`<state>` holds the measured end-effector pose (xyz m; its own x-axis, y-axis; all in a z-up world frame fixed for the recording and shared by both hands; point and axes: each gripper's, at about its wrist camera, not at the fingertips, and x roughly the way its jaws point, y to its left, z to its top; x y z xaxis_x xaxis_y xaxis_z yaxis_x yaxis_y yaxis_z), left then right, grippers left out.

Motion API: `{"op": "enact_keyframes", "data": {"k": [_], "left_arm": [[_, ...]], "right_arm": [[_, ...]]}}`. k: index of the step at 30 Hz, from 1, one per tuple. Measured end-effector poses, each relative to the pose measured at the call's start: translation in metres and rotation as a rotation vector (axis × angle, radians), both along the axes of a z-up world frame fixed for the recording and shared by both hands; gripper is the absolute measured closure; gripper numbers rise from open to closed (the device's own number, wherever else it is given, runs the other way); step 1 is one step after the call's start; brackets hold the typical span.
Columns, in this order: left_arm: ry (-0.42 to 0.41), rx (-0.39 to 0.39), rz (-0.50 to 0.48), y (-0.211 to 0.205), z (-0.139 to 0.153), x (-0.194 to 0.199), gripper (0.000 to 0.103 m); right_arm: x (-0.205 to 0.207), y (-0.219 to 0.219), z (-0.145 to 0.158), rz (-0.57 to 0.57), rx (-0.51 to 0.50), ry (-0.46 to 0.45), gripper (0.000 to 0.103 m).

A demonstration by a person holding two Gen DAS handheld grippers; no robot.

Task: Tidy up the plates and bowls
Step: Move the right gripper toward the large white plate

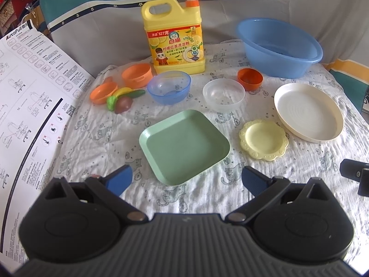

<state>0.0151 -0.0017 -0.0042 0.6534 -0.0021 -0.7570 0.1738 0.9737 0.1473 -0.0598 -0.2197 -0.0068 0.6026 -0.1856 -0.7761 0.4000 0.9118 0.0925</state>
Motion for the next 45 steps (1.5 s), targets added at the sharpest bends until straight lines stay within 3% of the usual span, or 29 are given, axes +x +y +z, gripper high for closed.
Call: {"op": "enact_keyframes", "data": {"k": [35, 45], "left_arm": [[0.034, 0.012, 0.0, -0.004, -0.013, 0.012, 0.0], [0.05, 0.017, -0.035, -0.022, -0.029, 0.029, 0.0]], "right_arm": [[0.013, -0.004, -0.012, 0.006, 0.019, 0.029, 0.0], [0.02, -0.025, -0.027, 0.029, -0.011, -0.029, 0.0]]}}
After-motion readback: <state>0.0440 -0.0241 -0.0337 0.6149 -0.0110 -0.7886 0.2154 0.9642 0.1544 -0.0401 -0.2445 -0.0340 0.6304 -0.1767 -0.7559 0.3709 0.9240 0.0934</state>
